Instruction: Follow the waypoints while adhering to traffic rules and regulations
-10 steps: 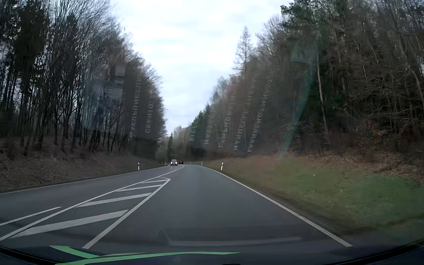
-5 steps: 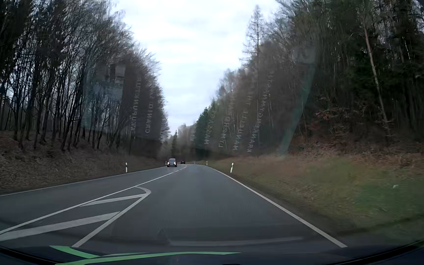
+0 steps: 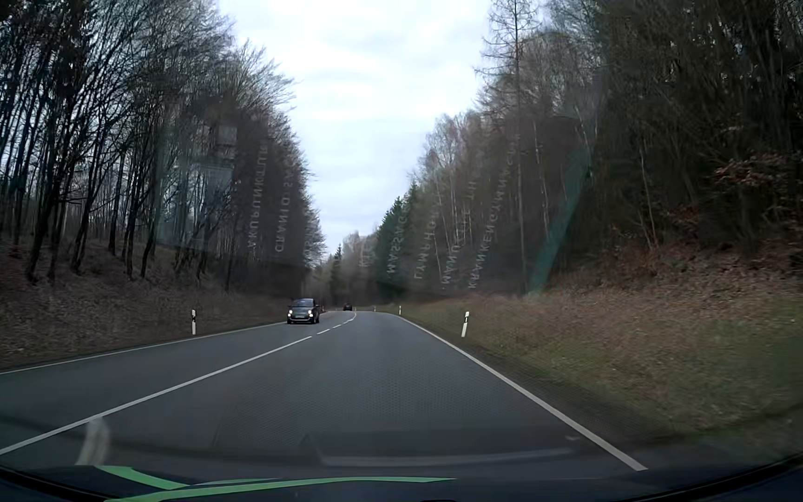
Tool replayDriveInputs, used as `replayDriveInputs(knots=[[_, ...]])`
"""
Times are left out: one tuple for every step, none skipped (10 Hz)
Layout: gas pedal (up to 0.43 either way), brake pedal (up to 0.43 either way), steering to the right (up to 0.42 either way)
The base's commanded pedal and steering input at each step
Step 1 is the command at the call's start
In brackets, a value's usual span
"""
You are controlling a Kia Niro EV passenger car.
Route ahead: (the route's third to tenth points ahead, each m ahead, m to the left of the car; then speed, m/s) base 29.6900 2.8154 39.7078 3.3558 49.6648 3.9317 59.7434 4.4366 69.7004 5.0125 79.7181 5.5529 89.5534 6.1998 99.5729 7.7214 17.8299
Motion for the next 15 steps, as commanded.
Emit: replayDriveInputs(knots=[[0.228, 0.0, -0.008], [0.22, 0.0, -0.008], [0.209, 0.0, -0.008], [0.209, 0.0, -0.008], [0.197, 0.0, -0.008], [0.189, 0.0, -0.008], [0.177, 0.0, -0.008], [0.169, 0.0, -0.007], [0.157, 0.0, -0.007], [0.157, 0.0, -0.006], [0.15, 0.0, -0.005], [0.15, 0.0, -0.005], [0.138, 0.0, -0.005], [0.138, 0.0, -0.005], [0.138, 0.0, -0.005]])
